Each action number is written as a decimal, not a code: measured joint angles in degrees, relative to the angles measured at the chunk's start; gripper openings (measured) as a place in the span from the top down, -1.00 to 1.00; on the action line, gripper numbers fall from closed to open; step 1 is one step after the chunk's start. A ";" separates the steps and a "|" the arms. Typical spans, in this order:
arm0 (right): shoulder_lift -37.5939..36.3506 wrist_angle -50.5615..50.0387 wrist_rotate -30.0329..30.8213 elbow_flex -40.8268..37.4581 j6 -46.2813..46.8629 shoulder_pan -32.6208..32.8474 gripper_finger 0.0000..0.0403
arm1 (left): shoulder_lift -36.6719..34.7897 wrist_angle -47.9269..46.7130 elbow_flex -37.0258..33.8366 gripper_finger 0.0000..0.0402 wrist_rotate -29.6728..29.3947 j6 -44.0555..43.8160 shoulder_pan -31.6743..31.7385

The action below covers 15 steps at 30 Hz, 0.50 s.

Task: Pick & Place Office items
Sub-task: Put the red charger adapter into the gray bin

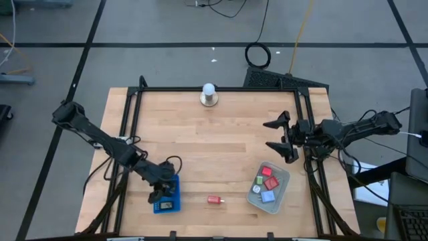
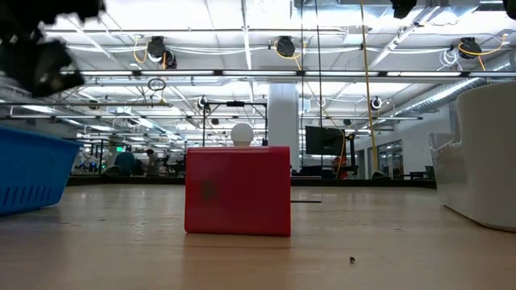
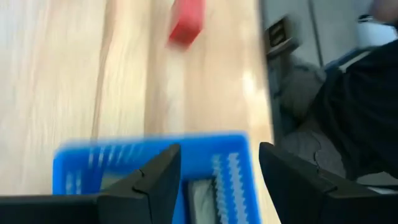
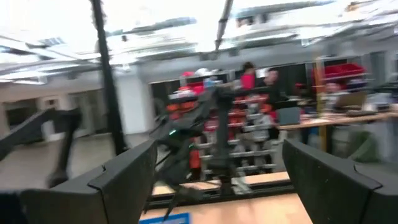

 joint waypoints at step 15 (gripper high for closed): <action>5.15 -4.89 -3.81 5.20 0.15 0.02 -0.68 | -15.49 0.36 7.55 -0.09 -15.42 26.39 0.00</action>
